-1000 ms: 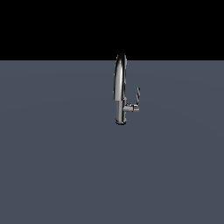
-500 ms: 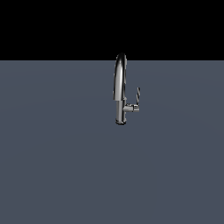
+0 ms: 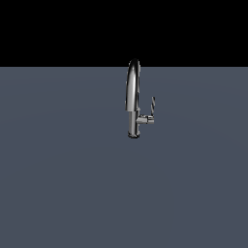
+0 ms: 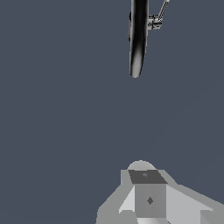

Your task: Turn on the faucet by rotating a designated handle.

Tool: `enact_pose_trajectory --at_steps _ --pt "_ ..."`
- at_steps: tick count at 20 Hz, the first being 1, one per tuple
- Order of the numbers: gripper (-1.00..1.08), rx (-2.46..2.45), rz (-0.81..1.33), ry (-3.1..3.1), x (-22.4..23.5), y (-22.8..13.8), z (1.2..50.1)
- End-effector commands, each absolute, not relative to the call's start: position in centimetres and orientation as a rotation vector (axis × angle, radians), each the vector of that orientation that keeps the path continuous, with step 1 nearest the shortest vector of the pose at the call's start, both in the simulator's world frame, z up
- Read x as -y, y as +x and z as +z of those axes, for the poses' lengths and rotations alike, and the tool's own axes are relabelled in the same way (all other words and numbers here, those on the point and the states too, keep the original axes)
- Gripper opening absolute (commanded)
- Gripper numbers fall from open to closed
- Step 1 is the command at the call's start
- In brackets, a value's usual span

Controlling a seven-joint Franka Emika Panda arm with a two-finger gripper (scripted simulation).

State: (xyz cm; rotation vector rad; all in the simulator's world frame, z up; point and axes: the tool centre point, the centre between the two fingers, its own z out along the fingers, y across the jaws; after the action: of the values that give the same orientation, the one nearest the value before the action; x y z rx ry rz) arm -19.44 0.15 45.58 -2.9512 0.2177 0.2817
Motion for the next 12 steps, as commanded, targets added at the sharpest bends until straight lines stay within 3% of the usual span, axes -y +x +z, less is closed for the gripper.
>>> enact_pose_trajectory --at_steps 1,12 --pt "-1.0 -0.269 0.322 -2.908 -0.1 -18.0 45.4" --pt "-1.0 -0.484 0.492 -2.692 1.0 -11.4 43.8"
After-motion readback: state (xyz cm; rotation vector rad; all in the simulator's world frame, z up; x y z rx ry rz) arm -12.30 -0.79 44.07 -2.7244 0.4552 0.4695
